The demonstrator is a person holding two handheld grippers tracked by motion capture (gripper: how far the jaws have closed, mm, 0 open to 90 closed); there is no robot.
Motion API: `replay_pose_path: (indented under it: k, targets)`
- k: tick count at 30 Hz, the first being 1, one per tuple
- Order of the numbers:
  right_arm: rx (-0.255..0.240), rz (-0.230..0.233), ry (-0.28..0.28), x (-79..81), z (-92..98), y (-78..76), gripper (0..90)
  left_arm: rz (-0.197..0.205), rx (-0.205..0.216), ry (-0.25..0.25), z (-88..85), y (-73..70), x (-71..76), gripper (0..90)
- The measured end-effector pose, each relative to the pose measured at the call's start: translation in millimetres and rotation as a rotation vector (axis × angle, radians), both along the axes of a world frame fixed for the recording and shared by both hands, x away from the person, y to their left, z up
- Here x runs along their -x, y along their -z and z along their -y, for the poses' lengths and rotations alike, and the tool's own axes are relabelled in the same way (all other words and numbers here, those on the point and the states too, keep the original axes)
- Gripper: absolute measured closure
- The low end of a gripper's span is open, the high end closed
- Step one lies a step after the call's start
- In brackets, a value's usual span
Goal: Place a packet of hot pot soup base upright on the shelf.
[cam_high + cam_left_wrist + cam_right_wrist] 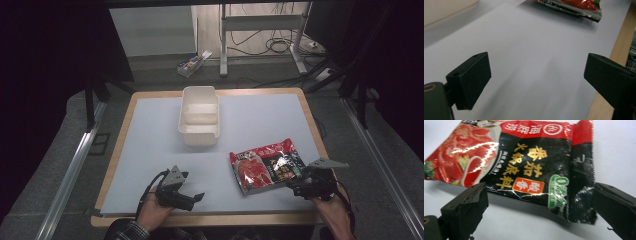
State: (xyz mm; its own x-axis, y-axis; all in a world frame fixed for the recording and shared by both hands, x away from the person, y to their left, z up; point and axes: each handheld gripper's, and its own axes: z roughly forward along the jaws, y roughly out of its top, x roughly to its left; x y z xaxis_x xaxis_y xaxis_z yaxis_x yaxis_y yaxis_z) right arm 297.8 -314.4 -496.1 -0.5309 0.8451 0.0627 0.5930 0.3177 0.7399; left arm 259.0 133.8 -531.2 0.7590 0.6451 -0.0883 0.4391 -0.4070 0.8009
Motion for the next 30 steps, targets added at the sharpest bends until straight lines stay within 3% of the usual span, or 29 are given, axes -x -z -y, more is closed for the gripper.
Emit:
replay_pose_path:
  k: [6, 8, 11, 16, 19, 22, 25, 30]
  targets:
    - [0.045, -0.01, -0.037, -1.6, -2.5, 2.7, 2.6, 0.01, -0.034, -0.01, 4.5, -0.6, 0.2, 8.3]
    - [0.044, -0.015, -0.035, -1.7, -2.3, 3.4, 2.6, -0.01, -0.027, -0.007, 2.9, -0.8, 0.5, 8.5]
    - [0.039, -0.013, -0.023, -2.7, -1.8, 4.0, 2.6, -0.008, -0.047, -0.008, -1.7, -0.3, 0.5, 6.7]
    - [0.039, -0.014, 0.002, -4.9, 0.6, 4.4, 3.9, -0.021, -0.037, 0.003, -7.2, -0.6, 1.3, 4.9]
    - [0.065, -0.005, 0.021, -3.8, 1.5, 1.5, 16.7, -0.019, -0.045, 0.013, -5.1, -0.4, 2.1, 4.6]
    - [0.045, 0.011, 0.028, -0.8, 2.6, -6.6, 33.4, -0.029, -0.068, 0.025, -2.2, 0.7, 2.9, 5.2]
    - [0.065, 0.028, 0.008, 3.3, 2.0, -12.2, 49.5, -0.046, -0.047, 0.042, -2.2, -0.2, 3.5, 8.5]
    - [0.089, -0.002, -0.04, 5.6, 0.3, -12.2, 68.6, -0.051, -0.044, 0.052, -1.9, -0.4, 4.0, 8.8]
